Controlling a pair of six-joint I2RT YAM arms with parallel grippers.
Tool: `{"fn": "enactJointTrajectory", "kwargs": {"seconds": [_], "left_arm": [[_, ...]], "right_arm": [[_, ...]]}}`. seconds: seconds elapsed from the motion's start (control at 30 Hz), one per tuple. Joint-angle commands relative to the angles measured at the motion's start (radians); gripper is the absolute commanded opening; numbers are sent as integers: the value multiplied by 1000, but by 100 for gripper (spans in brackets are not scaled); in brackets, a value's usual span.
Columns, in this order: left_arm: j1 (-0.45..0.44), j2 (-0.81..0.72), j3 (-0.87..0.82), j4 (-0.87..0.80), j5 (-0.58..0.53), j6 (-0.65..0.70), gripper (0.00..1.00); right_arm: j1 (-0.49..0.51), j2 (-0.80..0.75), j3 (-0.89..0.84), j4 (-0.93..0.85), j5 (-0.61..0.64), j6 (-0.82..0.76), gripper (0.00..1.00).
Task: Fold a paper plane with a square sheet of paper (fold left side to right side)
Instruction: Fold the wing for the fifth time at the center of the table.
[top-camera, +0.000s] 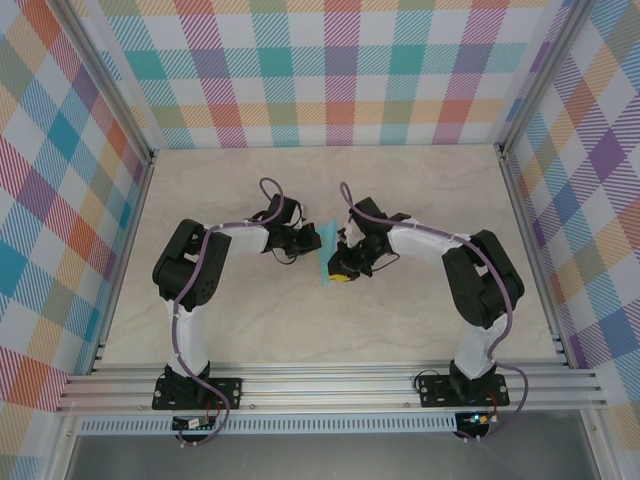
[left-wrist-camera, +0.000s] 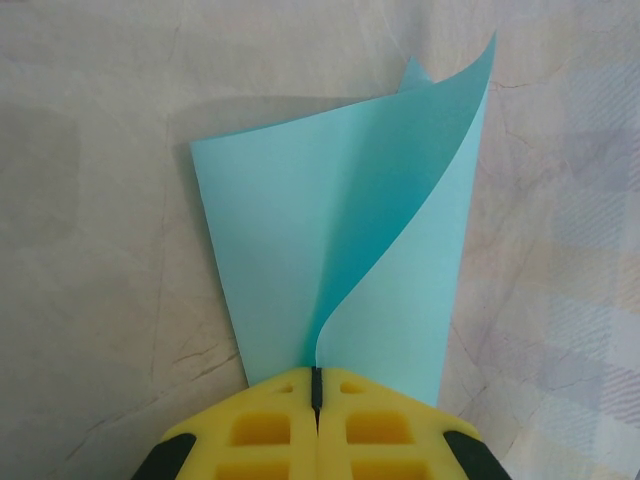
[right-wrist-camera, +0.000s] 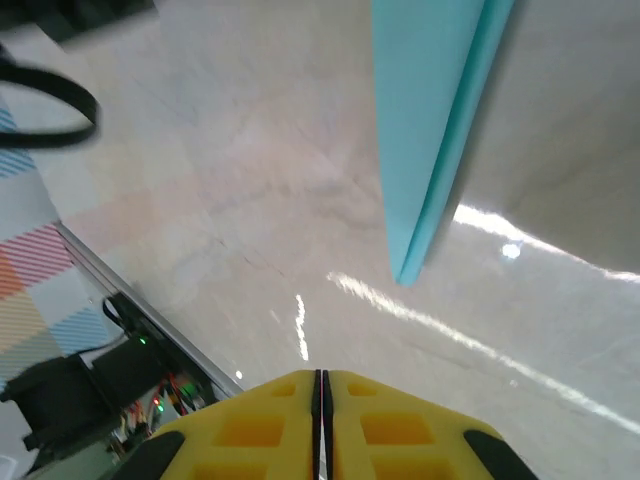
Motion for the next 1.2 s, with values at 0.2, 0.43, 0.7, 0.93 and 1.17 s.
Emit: {"fn": "enactJointTrajectory", "kwargs": {"seconds": [0.2,0.43,0.7,0.93,1.17], "left_arm": [[-4,56,-11,-34,-46,-11,0],[-10,55,-12,-37,-48,-10,0],[-13,58,-6,-40,-44,-10,0],[-16,62,-3,-42,-41,-7,0],[-16,28,-7,-65,-55,7,0]], "right_arm": [[-50,175,275,12,130,-27,6],[-50,304,422,-55,170,-19,7],[-50,384,482,-115,162,-31,8],[-50,414,491,-147,195,-51,8],[-51,438,488,-171,212,-67,8]]}}
